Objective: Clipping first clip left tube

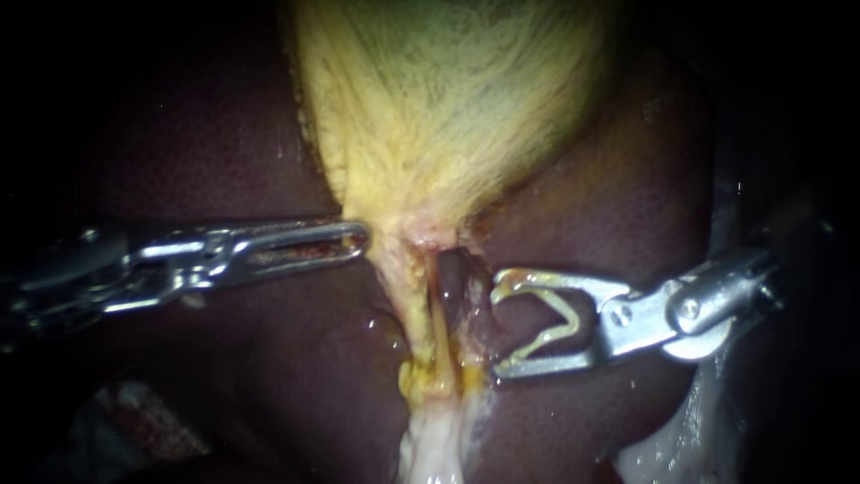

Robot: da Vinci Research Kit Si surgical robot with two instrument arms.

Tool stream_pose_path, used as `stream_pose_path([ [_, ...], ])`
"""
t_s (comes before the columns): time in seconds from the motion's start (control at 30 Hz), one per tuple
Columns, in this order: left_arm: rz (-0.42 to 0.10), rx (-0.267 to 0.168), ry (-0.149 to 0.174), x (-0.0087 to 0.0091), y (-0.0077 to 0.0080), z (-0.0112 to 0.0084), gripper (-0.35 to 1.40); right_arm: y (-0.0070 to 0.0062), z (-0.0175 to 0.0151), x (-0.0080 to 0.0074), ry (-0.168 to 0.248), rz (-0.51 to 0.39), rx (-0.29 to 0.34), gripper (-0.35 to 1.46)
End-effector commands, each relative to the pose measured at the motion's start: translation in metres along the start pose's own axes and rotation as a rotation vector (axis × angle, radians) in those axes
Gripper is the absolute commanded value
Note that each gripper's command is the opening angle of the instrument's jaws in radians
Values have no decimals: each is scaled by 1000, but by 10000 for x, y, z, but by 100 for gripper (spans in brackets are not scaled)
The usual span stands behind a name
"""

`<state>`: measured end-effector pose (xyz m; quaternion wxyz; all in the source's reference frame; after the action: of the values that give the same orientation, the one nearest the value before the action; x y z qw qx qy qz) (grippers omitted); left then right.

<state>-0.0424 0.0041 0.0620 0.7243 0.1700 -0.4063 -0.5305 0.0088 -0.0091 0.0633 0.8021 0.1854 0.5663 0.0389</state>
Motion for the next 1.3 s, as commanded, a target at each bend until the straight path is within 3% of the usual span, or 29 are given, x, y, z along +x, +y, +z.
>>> stream_pose_path([
  [0.03, -1, -3, -2, -1, 1, -2, -35, -1, 8, -1, 0, 4, 3, 60],
  [0.23, -2, -6, -3, 0, 0, -8, -35, -4, 50, -11, 1, 23, 23, 60],
  [0.37, -2, -7, -4, 0, -2, -9, -35, 3, 64, -16, 1, 28, 15, 60],
  [0.53, -3, -8, -4, 0, -5, -10, -35, 17, 68, -26, -14, 29, 15, 59],
  [0.8, -4, -10, -5, 0, -10, -13, -35, 35, 66, -56, -98, 23, -10, 59],
  [0.97, -6, -10, -4, -2, -12, -14, -35, 40, 66, -68, -134, 20, -20, 59],
  [1.3, -12, -7, -15, -11, -18, -9, -35, 37, 79, -73, -145, 16, -24, 59],
])
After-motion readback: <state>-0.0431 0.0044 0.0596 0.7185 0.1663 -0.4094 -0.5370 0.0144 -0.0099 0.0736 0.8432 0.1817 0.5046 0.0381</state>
